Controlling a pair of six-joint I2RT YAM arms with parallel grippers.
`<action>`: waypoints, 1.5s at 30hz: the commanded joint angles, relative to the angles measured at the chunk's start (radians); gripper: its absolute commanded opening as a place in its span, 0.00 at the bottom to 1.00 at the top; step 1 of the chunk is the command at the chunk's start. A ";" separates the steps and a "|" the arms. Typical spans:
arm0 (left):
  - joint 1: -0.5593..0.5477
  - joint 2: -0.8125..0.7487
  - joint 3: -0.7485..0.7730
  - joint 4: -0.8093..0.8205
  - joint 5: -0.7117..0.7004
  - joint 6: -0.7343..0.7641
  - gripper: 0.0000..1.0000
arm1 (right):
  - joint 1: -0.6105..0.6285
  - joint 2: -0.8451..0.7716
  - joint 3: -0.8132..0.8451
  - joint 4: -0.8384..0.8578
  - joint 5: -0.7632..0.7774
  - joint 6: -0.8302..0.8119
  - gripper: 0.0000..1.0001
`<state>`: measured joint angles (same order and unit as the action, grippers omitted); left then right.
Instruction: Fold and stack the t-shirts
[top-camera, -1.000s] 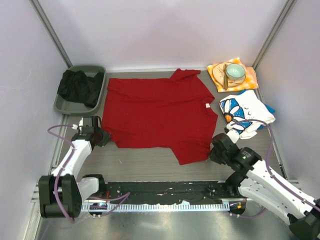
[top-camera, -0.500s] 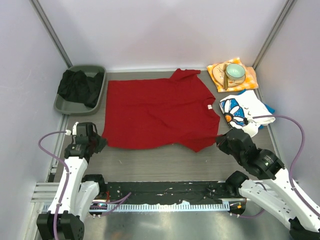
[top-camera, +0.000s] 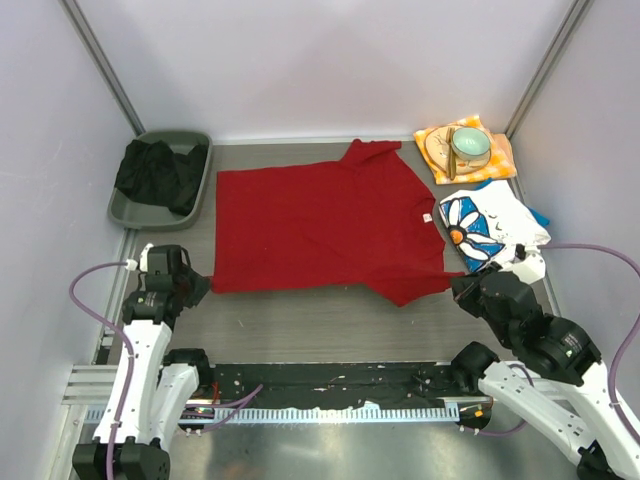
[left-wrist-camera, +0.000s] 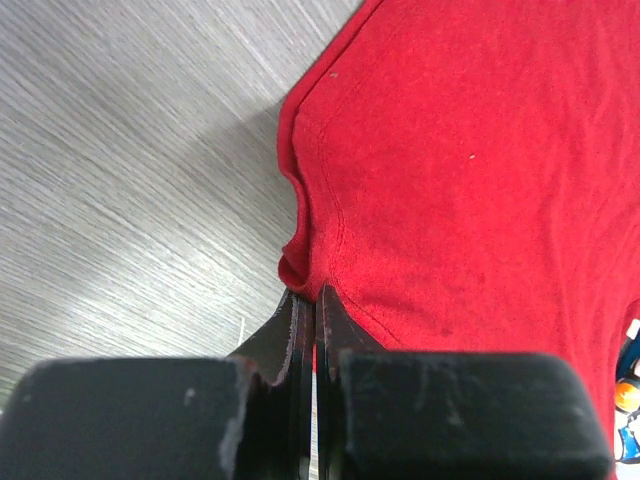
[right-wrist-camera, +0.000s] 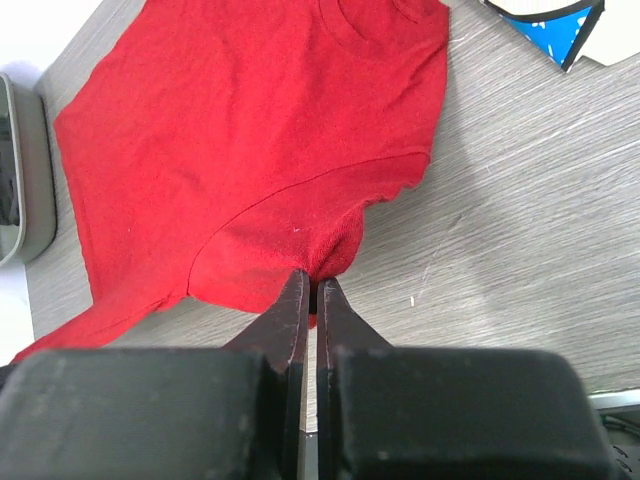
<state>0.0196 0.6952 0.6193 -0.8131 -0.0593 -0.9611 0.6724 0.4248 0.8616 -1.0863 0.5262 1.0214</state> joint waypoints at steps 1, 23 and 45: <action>-0.003 0.001 0.060 -0.008 -0.020 0.019 0.00 | 0.004 -0.012 0.033 0.031 0.055 -0.043 0.01; -0.003 0.358 0.224 0.169 -0.076 0.032 0.00 | 0.001 0.400 0.083 0.365 0.106 -0.228 0.01; -0.003 0.549 0.293 0.256 -0.033 0.038 0.00 | -0.214 0.548 0.244 0.414 -0.034 -0.391 0.01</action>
<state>0.0189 1.2613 0.8898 -0.5964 -0.0925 -0.9348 0.4683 1.0031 1.0756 -0.6933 0.5140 0.6594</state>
